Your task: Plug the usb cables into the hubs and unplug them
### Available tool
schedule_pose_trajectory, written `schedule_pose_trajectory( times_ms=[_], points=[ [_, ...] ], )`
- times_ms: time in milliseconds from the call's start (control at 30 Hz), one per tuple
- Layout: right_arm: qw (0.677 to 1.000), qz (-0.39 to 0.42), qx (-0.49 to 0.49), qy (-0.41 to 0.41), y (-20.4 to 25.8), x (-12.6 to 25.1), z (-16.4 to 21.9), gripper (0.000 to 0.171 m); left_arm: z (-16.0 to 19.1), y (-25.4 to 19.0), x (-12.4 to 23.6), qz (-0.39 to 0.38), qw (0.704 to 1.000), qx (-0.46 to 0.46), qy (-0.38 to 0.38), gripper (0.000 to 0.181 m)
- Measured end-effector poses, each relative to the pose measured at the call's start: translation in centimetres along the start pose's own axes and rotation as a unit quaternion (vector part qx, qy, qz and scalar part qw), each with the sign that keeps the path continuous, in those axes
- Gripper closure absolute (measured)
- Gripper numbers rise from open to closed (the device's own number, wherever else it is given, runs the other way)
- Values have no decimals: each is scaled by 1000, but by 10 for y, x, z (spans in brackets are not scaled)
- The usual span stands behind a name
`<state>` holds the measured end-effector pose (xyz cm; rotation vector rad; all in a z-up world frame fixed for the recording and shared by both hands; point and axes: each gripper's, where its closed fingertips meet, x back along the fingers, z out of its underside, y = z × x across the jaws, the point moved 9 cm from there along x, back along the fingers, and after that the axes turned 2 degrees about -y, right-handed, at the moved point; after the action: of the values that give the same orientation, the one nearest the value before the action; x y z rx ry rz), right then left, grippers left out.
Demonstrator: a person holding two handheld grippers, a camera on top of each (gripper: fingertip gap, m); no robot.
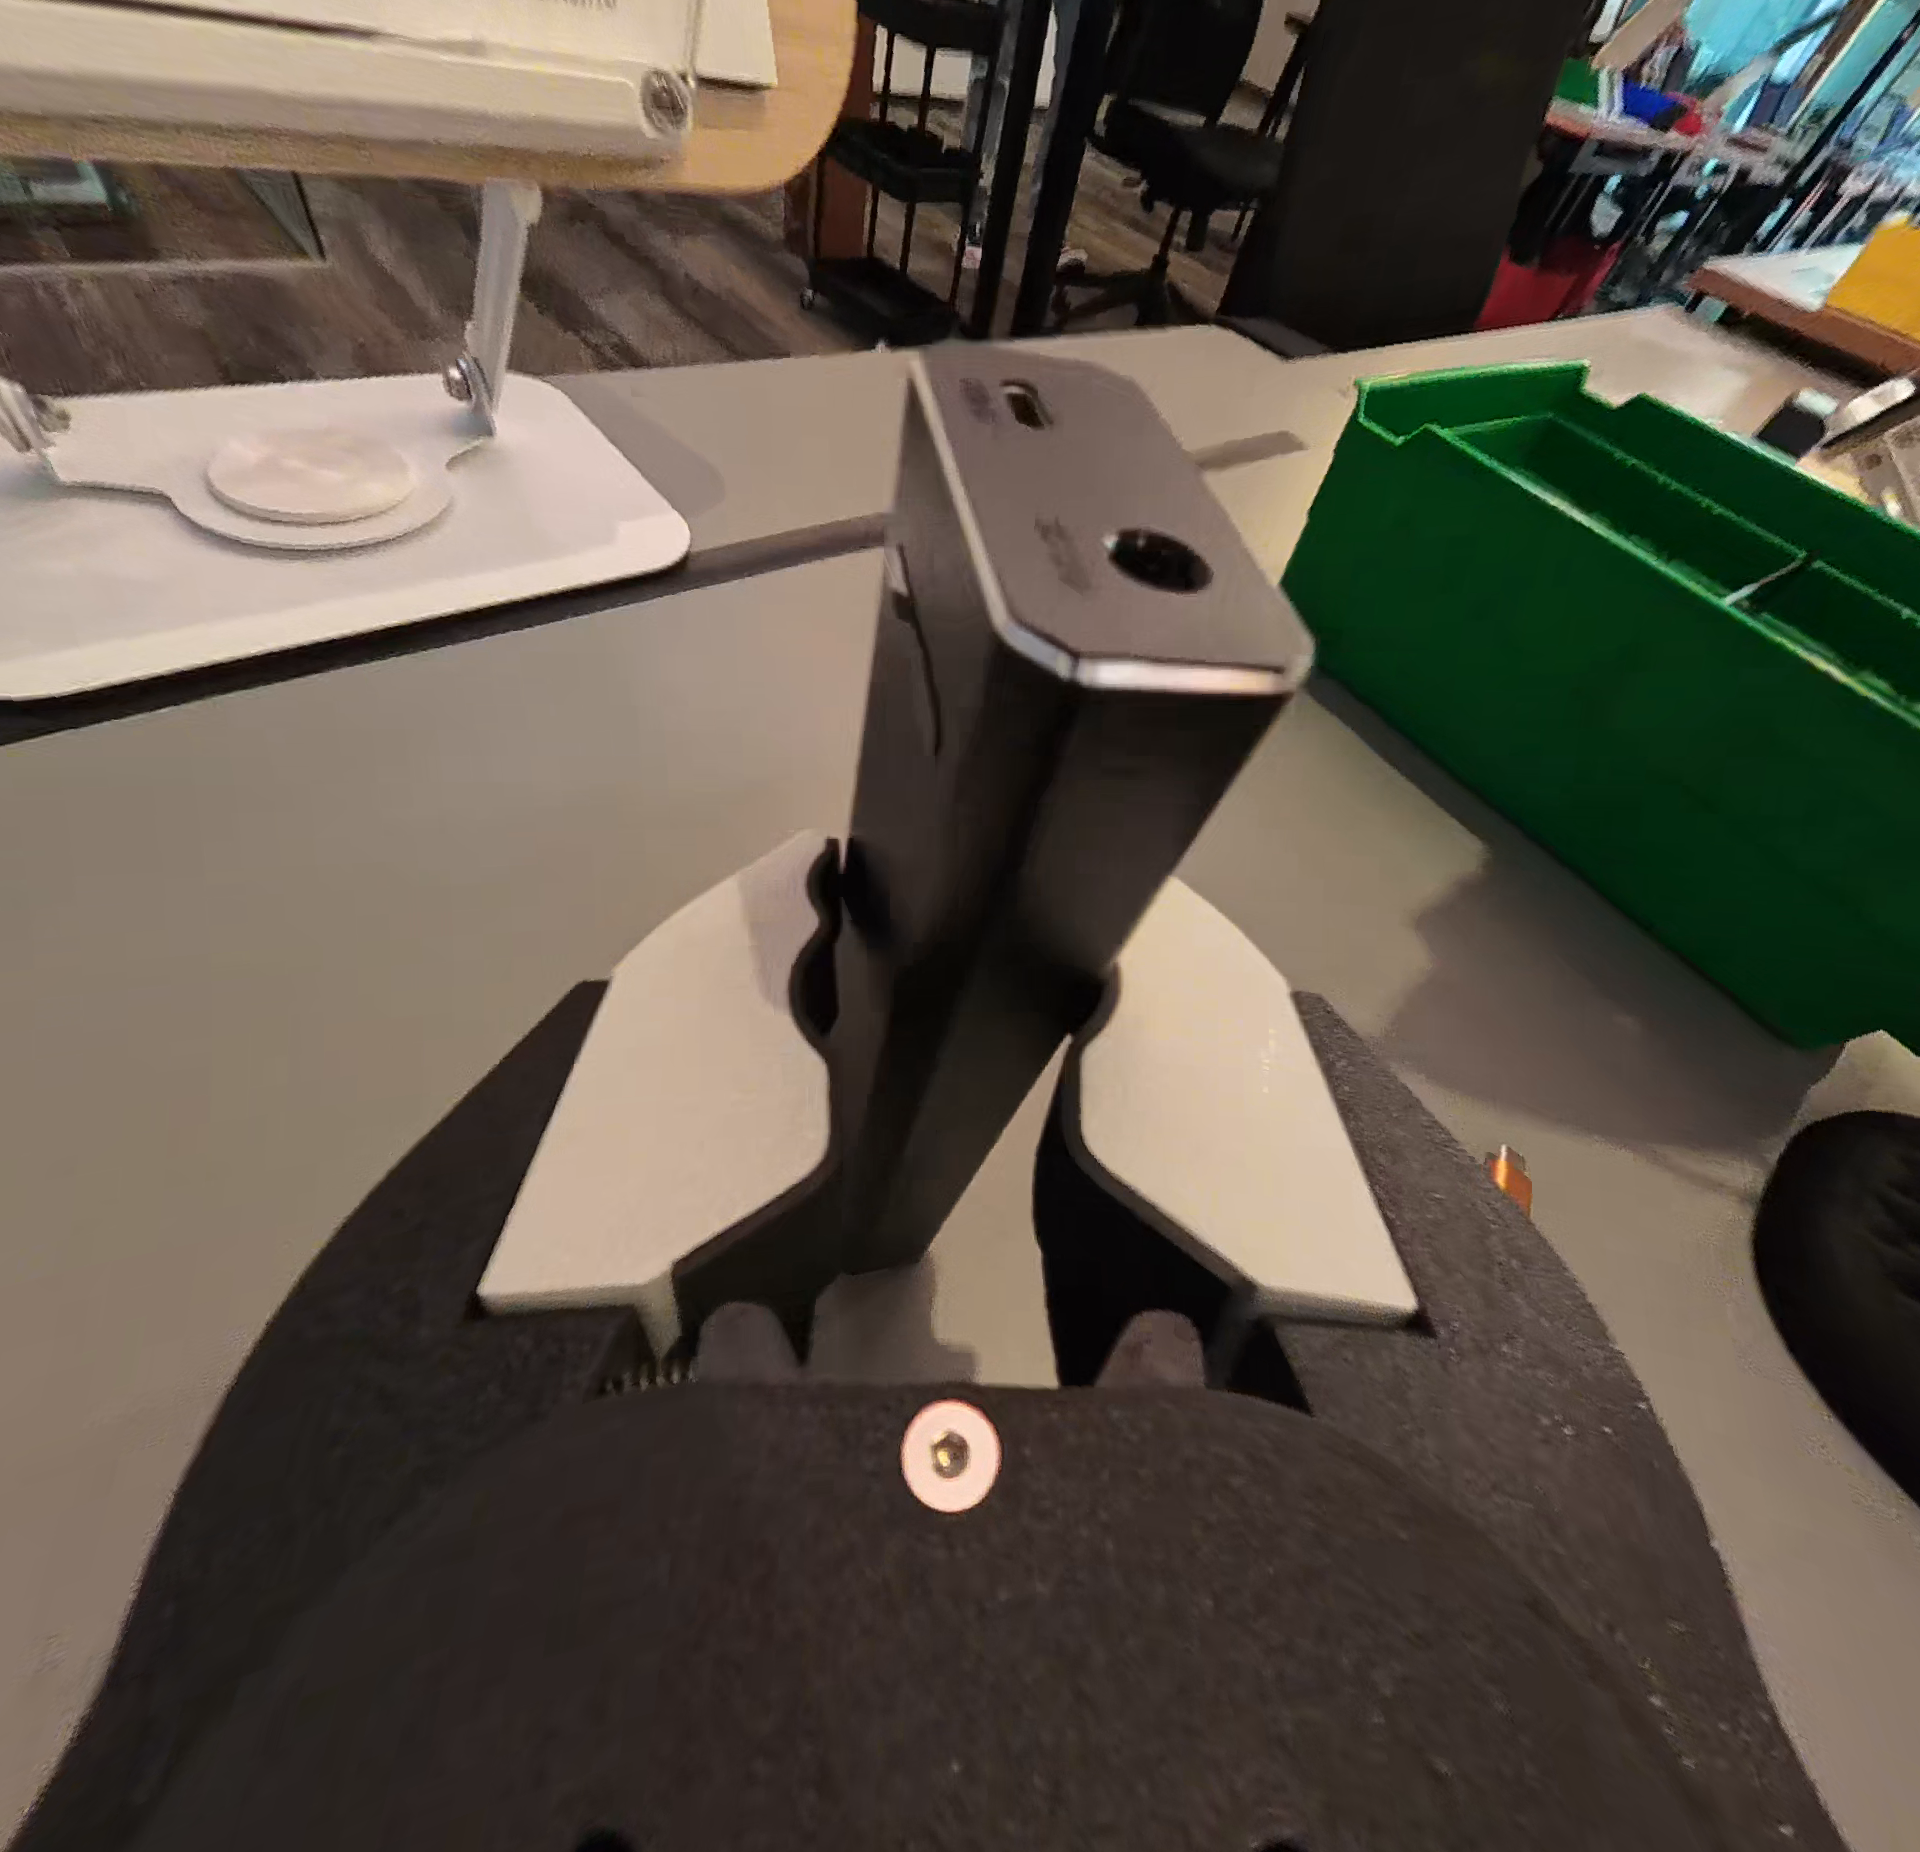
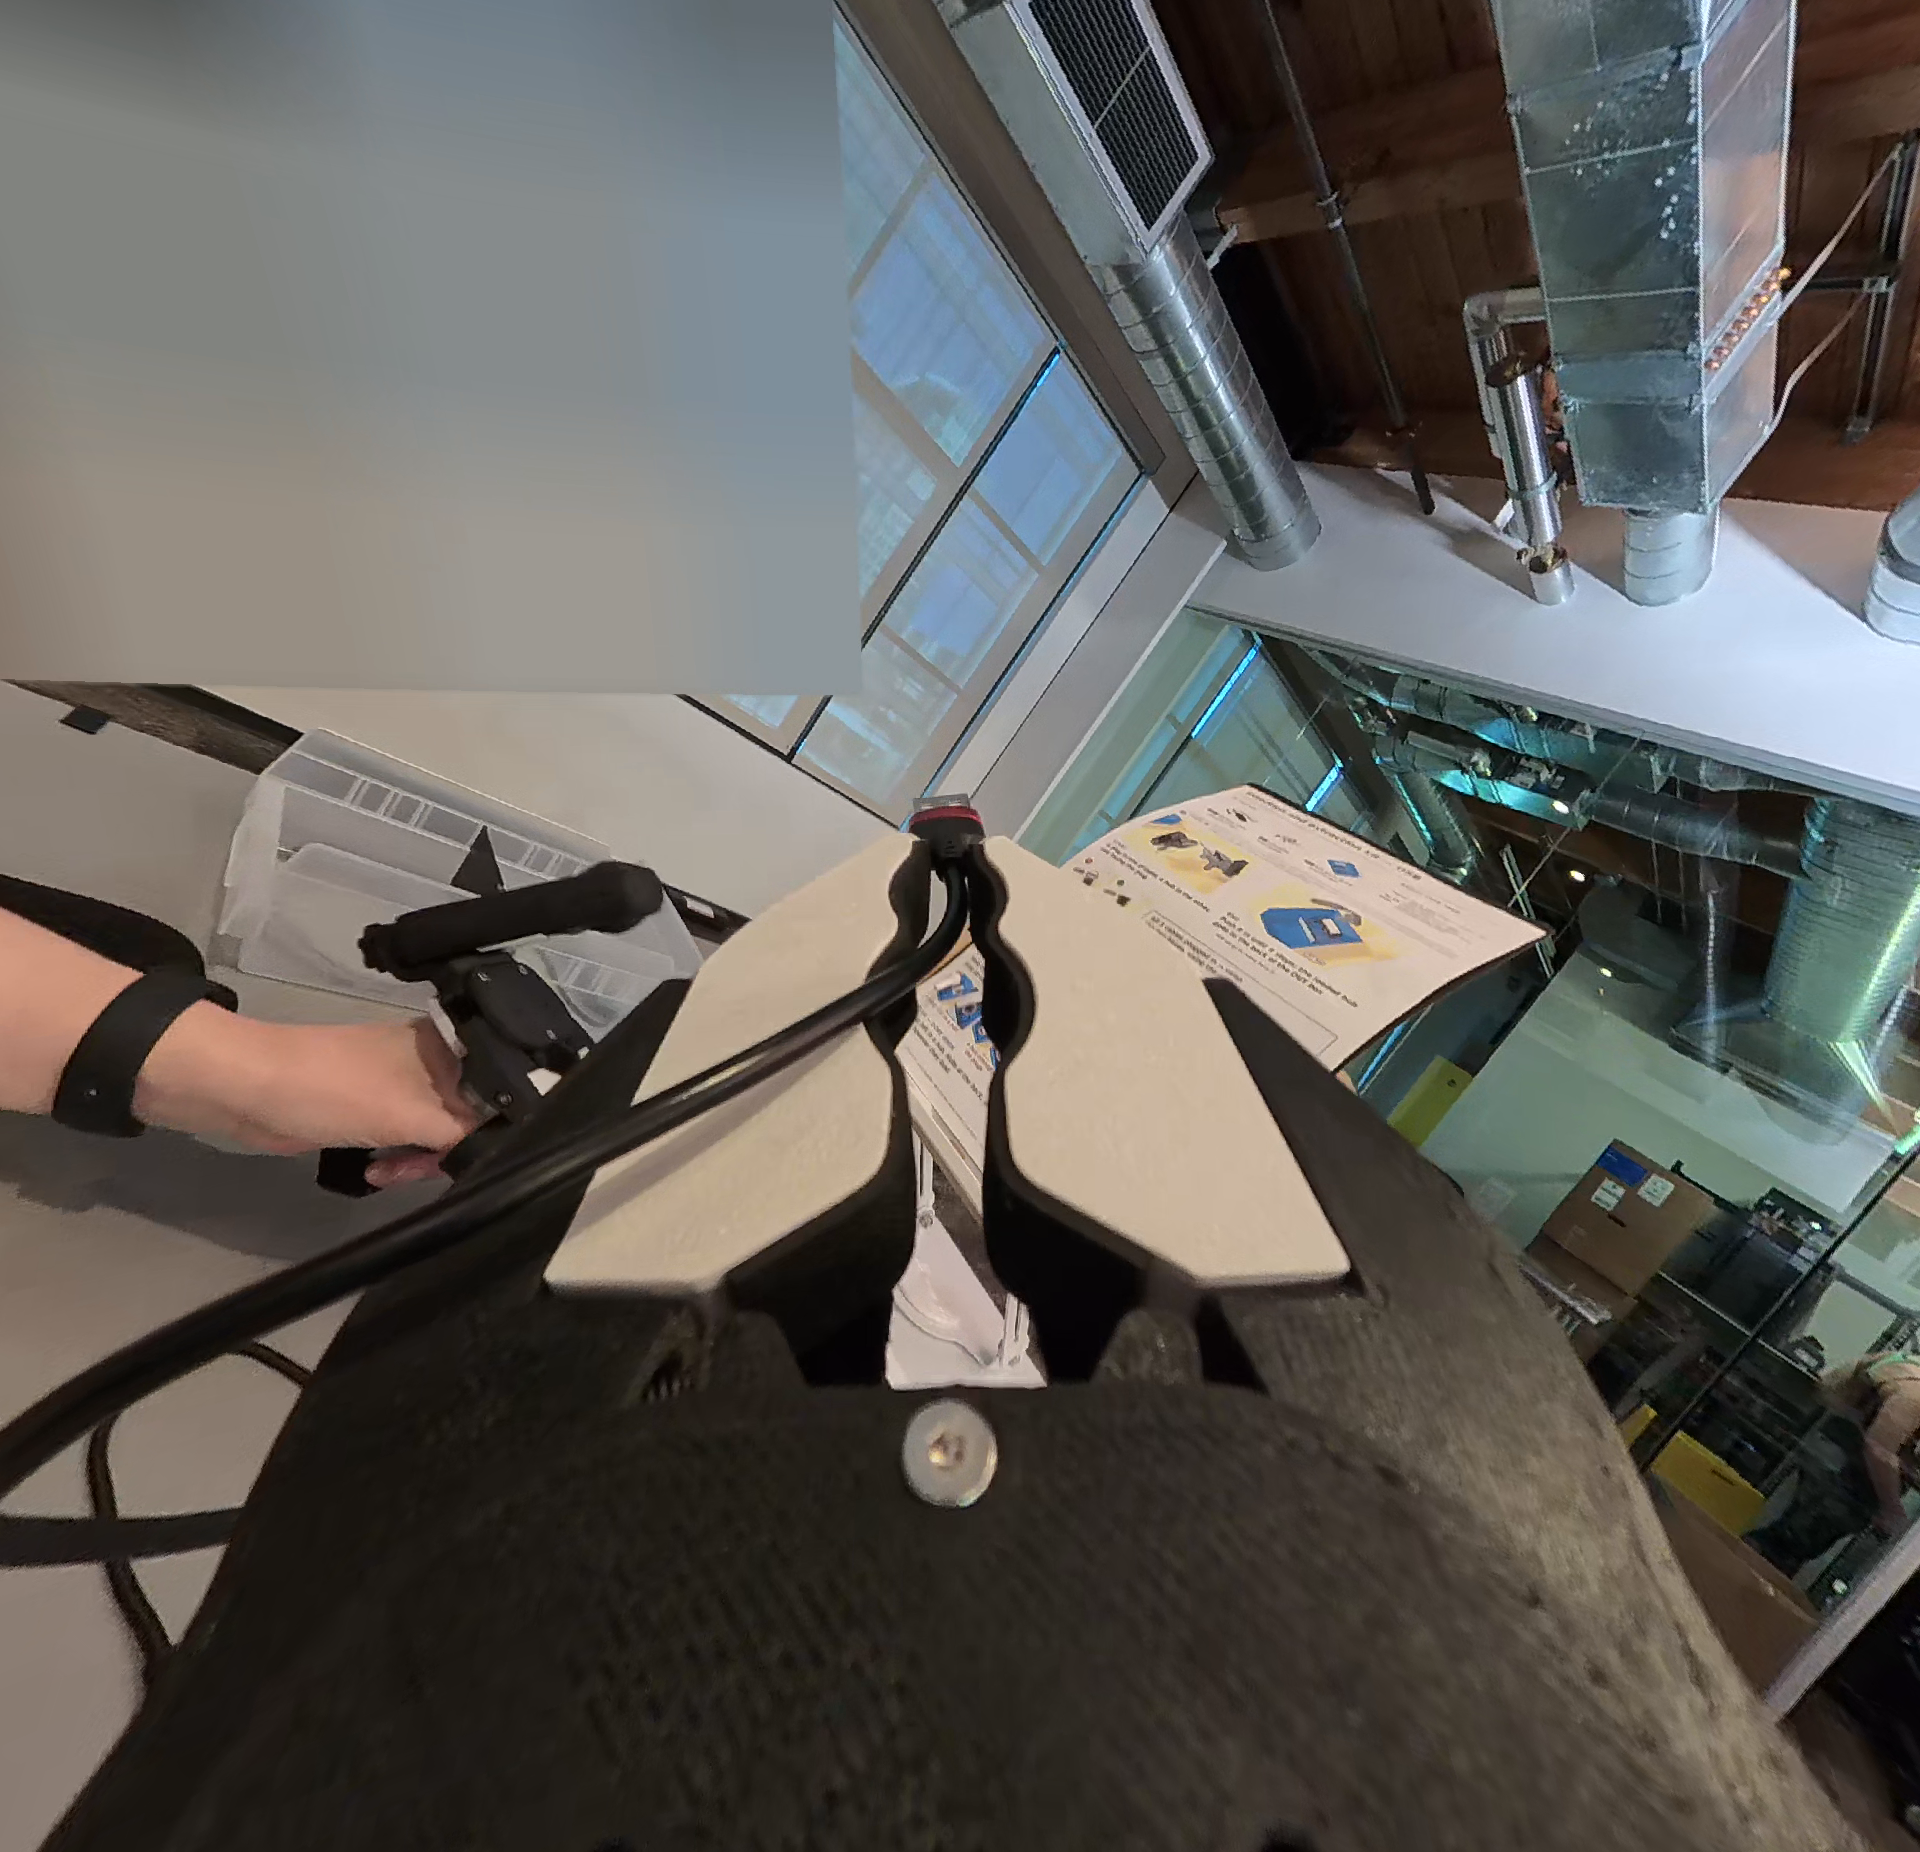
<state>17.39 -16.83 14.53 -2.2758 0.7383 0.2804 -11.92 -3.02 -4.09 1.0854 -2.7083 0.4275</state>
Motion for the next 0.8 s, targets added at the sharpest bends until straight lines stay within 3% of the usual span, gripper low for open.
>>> schedule_pose_trajectory(
  times_ms=[133, 267, 433, 567, 700, 800],
  points=[
    [1000, 6, -6, 15, 0, -9, 6, 164, -13, 12, 5, 34, 999, 37, 18, 150],
    [999, 5, -15, 32, 5, -30, 13, 164, -53, 15, 19, 116, 990, 85, 0, 150],
    [997, 5, -25, 67, 22, -77, 28, 164, -112, 17, 52, 213, 964, 143, -62, 150],
    [996, 1, -25, 85, 48, -118, 40, 164, -147, 21, 76, 244, 956, 137, -92, 150],
    [998, 6, -12, 64, 79, -149, 51, 164, -151, 30, 97, 231, 957, 123, -123, 150],
    [995, -33, -84, 32, 92, -160, 62, 163, -152, 40, 105, 254, 948, 145, -128, 150]
  ],
)
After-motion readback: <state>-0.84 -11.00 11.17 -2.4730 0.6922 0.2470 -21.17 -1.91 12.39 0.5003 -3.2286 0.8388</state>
